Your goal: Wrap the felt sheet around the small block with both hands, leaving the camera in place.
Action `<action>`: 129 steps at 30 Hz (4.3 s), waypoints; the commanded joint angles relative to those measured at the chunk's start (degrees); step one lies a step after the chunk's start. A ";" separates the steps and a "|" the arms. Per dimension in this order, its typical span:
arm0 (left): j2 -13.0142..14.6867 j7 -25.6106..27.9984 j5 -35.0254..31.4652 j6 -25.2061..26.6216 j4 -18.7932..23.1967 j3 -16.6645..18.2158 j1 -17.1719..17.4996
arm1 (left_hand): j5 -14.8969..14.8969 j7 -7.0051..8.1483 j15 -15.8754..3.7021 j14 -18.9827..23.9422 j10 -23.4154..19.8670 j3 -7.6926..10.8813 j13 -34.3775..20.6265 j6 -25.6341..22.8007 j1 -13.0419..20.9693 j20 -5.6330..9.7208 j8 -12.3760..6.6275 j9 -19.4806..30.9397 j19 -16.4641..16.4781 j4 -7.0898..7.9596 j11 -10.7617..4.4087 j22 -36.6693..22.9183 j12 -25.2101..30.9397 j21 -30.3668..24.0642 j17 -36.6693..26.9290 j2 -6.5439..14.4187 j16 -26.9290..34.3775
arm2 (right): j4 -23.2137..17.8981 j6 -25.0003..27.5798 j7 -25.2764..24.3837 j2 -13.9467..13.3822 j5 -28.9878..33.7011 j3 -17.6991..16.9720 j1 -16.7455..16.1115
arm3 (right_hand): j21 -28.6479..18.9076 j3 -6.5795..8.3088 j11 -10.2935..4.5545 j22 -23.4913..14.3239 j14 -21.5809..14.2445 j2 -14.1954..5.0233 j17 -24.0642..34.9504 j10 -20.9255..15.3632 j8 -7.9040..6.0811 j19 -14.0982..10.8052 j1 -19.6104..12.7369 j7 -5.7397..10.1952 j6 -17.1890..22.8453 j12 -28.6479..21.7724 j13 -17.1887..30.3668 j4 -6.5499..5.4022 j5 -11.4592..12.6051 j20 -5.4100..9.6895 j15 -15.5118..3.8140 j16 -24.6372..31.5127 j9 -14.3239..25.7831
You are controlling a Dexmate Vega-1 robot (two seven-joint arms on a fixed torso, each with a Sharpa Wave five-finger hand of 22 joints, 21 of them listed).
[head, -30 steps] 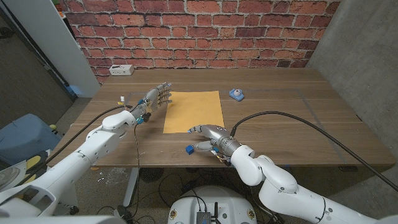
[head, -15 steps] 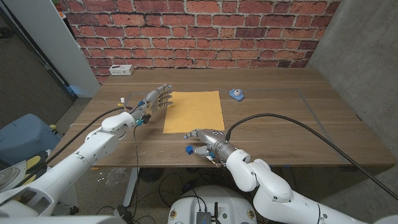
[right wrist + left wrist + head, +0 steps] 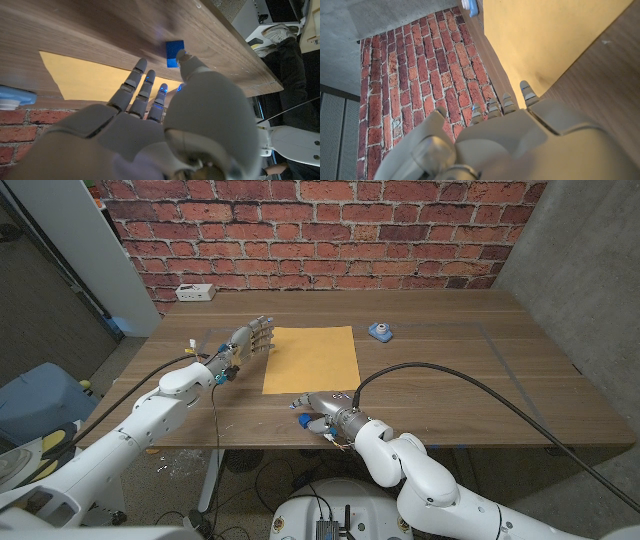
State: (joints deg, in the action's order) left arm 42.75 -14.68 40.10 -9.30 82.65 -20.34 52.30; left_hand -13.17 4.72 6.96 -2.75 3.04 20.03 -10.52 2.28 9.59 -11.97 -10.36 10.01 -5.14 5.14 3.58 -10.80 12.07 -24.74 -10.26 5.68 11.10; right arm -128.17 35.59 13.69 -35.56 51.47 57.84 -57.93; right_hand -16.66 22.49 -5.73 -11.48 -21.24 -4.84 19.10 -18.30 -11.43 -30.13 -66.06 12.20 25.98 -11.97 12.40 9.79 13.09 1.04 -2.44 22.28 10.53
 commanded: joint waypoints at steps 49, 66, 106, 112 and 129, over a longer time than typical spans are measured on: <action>0.14 0.58 1.85 -2.09 0.52 2.10 2.65 | -1.10 0.43 0.39 0.21 0.08 -1.38 -0.28 0.40 -2.24 -0.19 -0.12 0.08 0.53 1.07 0.19 -0.24 -0.19 0.72 -0.21 -0.81 -0.15 | 9.80 -14.32 -14.60 3.19 -0.93 -4.55 2.54 | -18.57 -6.57 0.99 -5.23 -27.28 -3.32 25.73 -27.23 -8.11 -4.95 -18.95 -9.39 33.11 -20.31 13.17 -0.71 -2.67 8.13 -11.12 18.53 6.74; -1.40 -0.56 2.09 -3.23 -2.23 1.74 1.43 | -1.57 0.09 0.58 0.30 -0.15 -1.72 -0.28 0.17 -2.66 2.88 -0.22 0.07 1.14 1.25 0.93 -0.20 -0.17 0.93 -0.16 -0.89 -0.18 | 17.30 -18.14 -19.49 6.70 -3.39 -5.90 8.02 | -20.87 -6.74 1.09 -5.80 -27.38 -3.46 27.08 -26.73 -7.98 -4.43 -19.29 -9.37 32.99 -20.83 14.55 -0.96 -2.72 8.16 -11.13 17.66 7.01; -3.35 -1.12 1.46 -1.76 -5.82 0.54 -3.41 | -2.21 -0.14 -0.18 0.38 -0.28 -1.91 -0.26 0.09 -2.74 2.74 -0.19 0.06 0.82 1.22 1.20 -0.10 -0.24 1.82 -0.08 -0.64 -0.22 | 35.27 -22.07 -17.46 11.66 -14.04 -3.65 23.64 | -25.06 -6.94 1.22 -6.22 -27.98 -3.51 29.19 -26.79 -7.54 -3.22 -19.39 -9.38 32.85 -20.42 14.55 -1.22 -2.86 7.88 -11.11 15.84 7.07; -4.22 -1.35 1.42 -1.87 -7.22 0.24 -4.47 | -2.26 -0.06 -0.21 0.33 -0.36 -1.94 -0.26 0.11 -2.74 2.35 -0.19 0.06 0.79 1.20 0.93 -0.10 -0.22 1.92 -0.08 -0.65 -0.25 | 37.05 -20.33 -13.53 12.49 -16.69 -3.05 25.91 | -25.59 -6.94 1.51 -6.23 -28.04 -3.52 29.43 -26.75 -7.54 -3.06 -19.39 -9.44 32.94 -20.35 14.58 -1.24 -2.88 7.83 -11.11 15.59 7.10; -5.01 -1.19 1.14 -1.69 -8.62 -0.01 -5.78 | -2.39 0.00 -0.29 0.34 0.00 -2.02 -0.26 0.16 -2.76 1.97 -0.18 0.06 0.90 1.17 1.02 -0.10 -0.37 2.12 -0.07 -0.67 -0.27 | 40.95 -13.53 -5.23 13.99 -18.72 1.79 32.01 | -27.49 -6.47 1.24 -6.22 -27.52 -4.19 30.24 -25.84 -7.08 -1.10 -19.85 -9.21 32.20 -19.23 14.07 -1.23 -2.87 7.52 -11.10 14.16 7.27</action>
State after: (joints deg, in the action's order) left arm 38.10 -16.09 41.42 -11.21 74.61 -20.20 47.20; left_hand -15.11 4.39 6.86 -2.44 2.71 18.06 -10.52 2.36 7.18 -9.53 -10.37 10.00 -4.11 6.32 4.51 -10.79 11.87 -22.63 -10.13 5.08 11.10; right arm -88.94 18.48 4.15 -22.08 34.11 57.20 -29.12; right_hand -43.69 15.60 -4.69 -17.42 -48.64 -7.70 49.16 -44.09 -18.59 -31.60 -85.24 3.07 58.42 -30.63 20.43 8.81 9.91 2.96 -6.13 36.64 17.71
